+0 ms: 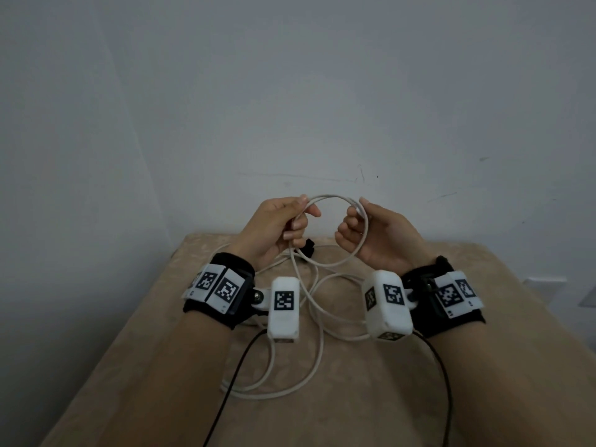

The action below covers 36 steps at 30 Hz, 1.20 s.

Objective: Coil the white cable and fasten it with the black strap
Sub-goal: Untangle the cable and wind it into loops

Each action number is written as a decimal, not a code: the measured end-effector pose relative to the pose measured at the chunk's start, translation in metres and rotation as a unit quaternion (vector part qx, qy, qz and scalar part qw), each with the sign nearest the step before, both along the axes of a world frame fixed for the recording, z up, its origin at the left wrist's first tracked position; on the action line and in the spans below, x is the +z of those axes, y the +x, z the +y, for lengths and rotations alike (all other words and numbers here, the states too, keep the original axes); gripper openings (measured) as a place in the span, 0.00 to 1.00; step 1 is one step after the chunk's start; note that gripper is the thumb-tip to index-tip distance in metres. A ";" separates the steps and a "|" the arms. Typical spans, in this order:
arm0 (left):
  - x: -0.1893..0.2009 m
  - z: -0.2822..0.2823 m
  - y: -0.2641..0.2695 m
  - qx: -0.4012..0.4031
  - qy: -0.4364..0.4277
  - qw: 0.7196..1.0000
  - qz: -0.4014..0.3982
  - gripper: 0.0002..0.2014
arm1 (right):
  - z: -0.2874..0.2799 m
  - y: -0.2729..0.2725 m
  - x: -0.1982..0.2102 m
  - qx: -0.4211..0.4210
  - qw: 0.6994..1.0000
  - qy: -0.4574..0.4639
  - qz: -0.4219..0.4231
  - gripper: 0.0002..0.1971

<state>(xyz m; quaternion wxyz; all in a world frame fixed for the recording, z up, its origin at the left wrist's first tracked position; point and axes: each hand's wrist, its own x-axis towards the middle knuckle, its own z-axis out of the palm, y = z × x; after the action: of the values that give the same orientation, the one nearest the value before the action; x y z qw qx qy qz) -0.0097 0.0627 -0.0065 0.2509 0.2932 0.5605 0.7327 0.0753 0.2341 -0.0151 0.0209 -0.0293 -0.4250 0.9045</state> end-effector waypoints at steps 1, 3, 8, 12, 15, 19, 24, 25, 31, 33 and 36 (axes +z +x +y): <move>0.000 -0.001 0.000 0.001 0.000 1.000 0.004 0.16 | 0.000 0.000 0.000 -0.003 1.000 -0.010 0.000 0.17; 0.002 -0.003 0.000 0.004 -0.003 1.000 0.017 0.16 | 0.000 0.000 0.000 -0.030 1.000 -0.001 0.002 0.16; 0.004 -0.005 0.000 0.024 -0.021 0.997 0.071 0.17 | -0.002 0.000 0.006 -0.130 0.987 0.096 0.018 0.17; 0.003 -0.001 0.003 0.032 0.001 0.999 0.024 0.15 | -0.005 0.001 0.009 -0.168 0.980 0.103 0.035 0.17; 0.002 -0.001 0.002 0.054 0.004 0.998 0.024 0.16 | -0.005 0.001 0.008 -0.185 0.977 0.095 0.046 0.17; 0.002 -0.003 0.000 0.080 -0.006 0.996 0.041 0.17 | -0.004 0.001 0.009 -0.213 0.973 0.073 0.050 0.16; 0.003 -0.003 0.002 0.073 -0.012 0.997 0.027 0.17 | 0.000 0.004 0.010 -0.217 0.973 0.063 0.043 0.15; 0.003 -0.003 0.002 0.075 -0.011 0.997 0.024 0.17 | 0.001 0.004 0.010 -0.209 0.975 0.065 0.039 0.15; 0.003 -0.002 0.000 0.099 0.012 0.995 -0.012 0.17 | 0.004 0.007 0.012 -0.157 0.984 0.076 0.025 0.16; 0.003 -0.001 0.000 0.107 0.013 0.994 -0.017 0.17 | 0.005 0.008 0.013 -0.140 0.988 0.062 0.033 0.16; 0.003 0.001 0.001 0.118 0.010 0.993 -0.017 0.17 | 0.003 0.011 0.015 -0.071 0.996 0.025 0.055 0.16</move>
<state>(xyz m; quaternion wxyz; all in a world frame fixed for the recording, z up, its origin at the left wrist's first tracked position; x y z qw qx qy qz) -0.0090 0.0639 -0.0036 0.1691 0.2148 0.5797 0.7676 0.0864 0.2370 -0.0003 0.1092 -0.0085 -0.4425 0.8901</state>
